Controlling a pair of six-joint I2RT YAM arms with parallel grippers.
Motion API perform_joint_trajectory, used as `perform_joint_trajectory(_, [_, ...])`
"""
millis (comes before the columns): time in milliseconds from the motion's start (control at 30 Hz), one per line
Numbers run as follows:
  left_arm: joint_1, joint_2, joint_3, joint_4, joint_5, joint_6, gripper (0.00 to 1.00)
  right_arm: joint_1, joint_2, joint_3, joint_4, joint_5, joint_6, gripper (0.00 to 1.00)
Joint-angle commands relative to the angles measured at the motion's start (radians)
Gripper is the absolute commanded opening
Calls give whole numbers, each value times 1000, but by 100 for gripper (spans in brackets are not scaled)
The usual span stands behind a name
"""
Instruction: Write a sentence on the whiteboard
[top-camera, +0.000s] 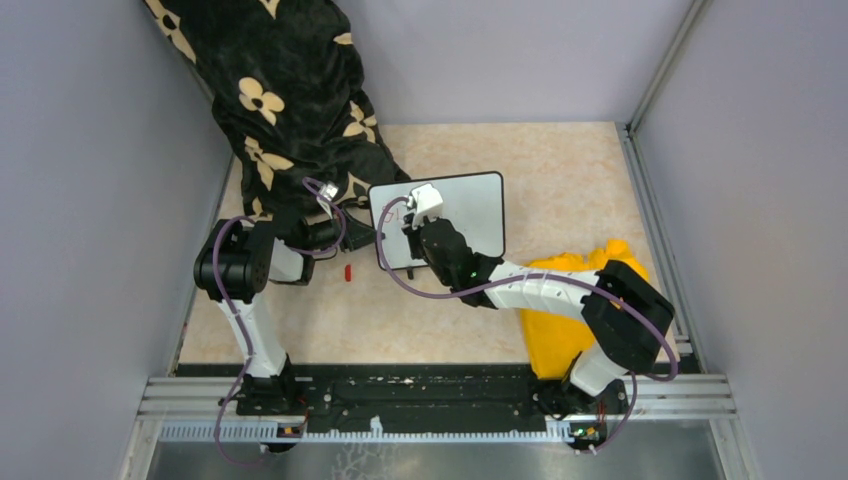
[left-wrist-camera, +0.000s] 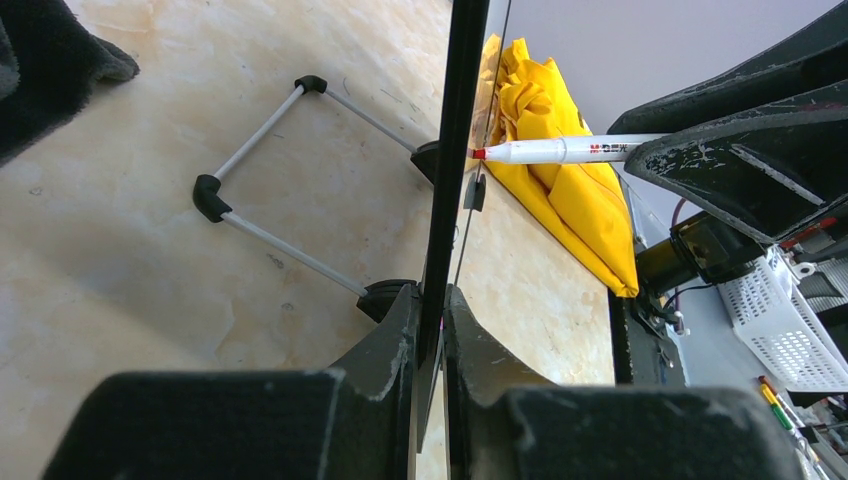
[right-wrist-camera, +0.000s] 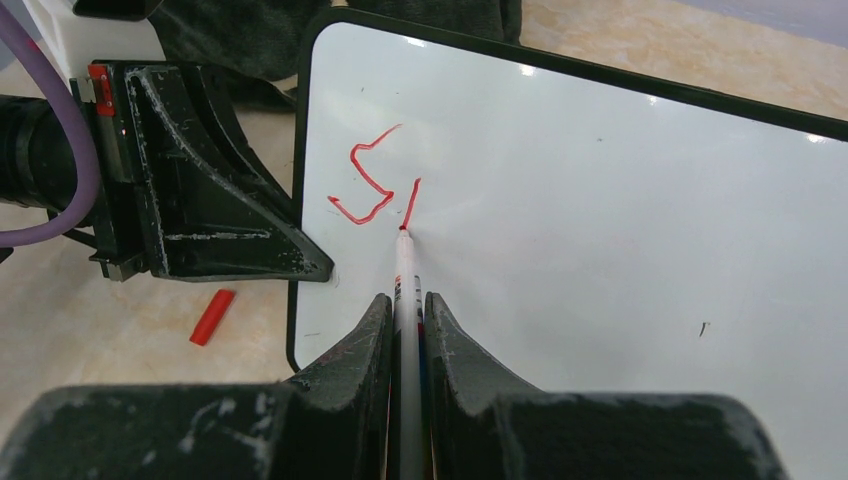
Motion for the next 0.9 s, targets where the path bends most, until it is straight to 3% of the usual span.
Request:
perform_joint_trajectory(0, [5, 12, -15, -15, 12, 13, 0, -10, -23, 4, 1, 29, 4, 0])
perform_joint_trajectory(867, [5, 15, -13, -14, 13, 13, 0, -33, -20, 72, 36, 54, -29, 0])
